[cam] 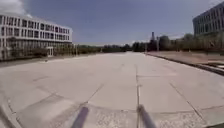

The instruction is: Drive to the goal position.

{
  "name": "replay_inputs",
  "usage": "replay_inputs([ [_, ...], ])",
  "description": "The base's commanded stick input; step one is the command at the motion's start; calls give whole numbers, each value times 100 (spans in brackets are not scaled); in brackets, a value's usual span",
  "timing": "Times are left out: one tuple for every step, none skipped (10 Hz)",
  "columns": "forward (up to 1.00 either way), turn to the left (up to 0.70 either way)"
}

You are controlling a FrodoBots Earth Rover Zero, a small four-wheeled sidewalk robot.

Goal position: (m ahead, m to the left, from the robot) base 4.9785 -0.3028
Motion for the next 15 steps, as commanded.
replay_inputs([
  [70, 0],
  [70, 0],
  [70, 0],
  [70, 0],
  [70, 0],
  [70, 0],
  [70, 0],
  [70, 0],
  [70, 0],
  [70, 0],
  [70, 0],
  [70, 0],
  [70, 0],
  [70, 0],
  [70, 0],
])
